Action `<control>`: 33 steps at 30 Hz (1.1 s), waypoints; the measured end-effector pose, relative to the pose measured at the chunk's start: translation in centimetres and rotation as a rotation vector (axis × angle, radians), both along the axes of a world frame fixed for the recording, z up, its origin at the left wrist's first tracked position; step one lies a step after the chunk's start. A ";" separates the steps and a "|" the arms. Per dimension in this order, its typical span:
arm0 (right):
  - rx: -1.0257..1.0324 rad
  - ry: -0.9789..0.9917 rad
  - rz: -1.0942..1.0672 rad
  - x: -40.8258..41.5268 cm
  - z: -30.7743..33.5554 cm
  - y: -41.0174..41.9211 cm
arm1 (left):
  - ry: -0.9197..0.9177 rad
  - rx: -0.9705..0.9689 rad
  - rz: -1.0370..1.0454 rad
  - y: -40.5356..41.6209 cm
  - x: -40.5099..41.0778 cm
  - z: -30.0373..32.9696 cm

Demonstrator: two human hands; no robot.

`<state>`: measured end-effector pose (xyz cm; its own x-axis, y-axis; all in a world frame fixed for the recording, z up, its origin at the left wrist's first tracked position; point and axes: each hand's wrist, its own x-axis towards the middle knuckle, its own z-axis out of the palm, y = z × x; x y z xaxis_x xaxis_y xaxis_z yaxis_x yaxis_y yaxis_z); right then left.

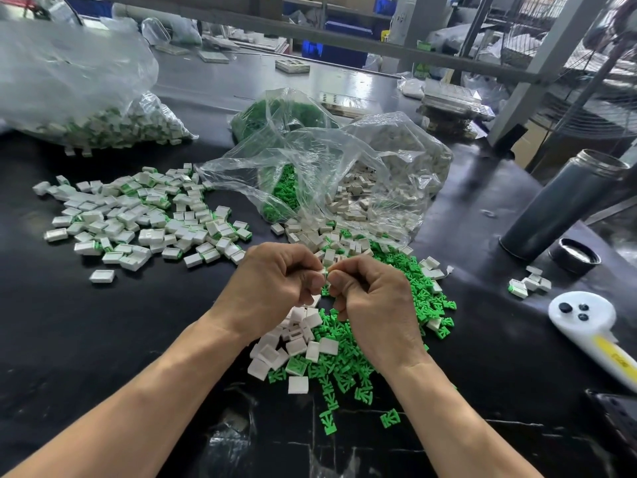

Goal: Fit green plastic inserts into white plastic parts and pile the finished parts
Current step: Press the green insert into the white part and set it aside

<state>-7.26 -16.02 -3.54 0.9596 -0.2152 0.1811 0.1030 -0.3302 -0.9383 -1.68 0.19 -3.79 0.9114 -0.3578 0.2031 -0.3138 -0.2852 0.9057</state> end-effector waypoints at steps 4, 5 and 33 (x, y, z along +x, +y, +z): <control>-0.004 0.003 0.001 -0.1 -0.1 0.0 | 0.000 0.010 -0.020 0.0 0.0 0.1; 0.057 0.007 -0.001 0.0 -0.1 0.0 | 0.005 -0.008 -0.008 -0.1 0.0 0.0; 0.395 0.175 0.056 0.6 0.6 1.2 | 0.160 -0.416 -0.064 -2.5 -1.2 0.5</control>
<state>-6.67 -14.78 -2.89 0.9808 -0.1817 -0.0713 -0.0615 0.0593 -0.9963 -2.85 -2.29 -3.32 0.9216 -0.3327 0.1997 -0.1653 0.1291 0.9778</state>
